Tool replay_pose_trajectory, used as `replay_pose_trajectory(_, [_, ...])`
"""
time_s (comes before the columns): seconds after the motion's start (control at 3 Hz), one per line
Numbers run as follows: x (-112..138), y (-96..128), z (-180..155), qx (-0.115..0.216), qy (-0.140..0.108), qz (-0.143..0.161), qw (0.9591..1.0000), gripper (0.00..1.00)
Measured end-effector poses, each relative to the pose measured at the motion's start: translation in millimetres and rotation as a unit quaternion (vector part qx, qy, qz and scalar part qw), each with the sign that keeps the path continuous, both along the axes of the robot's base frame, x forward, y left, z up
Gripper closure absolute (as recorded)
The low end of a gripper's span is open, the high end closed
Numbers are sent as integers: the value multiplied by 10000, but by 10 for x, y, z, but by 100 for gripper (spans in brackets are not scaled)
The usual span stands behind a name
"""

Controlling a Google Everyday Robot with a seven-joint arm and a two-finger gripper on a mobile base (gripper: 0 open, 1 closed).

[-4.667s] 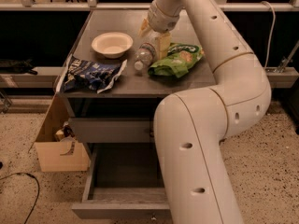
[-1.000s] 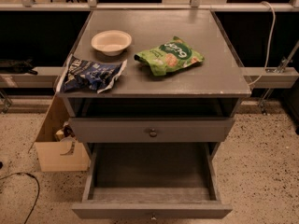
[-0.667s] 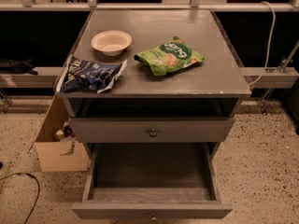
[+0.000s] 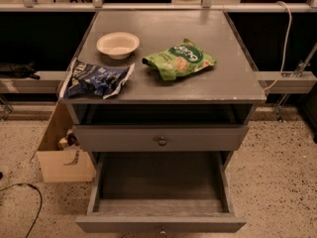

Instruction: Place water bottle into middle drawer

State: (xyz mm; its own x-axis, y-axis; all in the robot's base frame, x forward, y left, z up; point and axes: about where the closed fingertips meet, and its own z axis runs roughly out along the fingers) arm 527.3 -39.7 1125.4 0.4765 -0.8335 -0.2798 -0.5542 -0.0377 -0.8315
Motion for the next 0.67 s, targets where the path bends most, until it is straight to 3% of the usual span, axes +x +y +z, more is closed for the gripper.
replay_pose_trajectory(0.33, [-573,49,-379,1,470,79,9989,100])
replay_pose_trajectory(0.67, [-1109,101,-607,209,798,-5,9966,100])
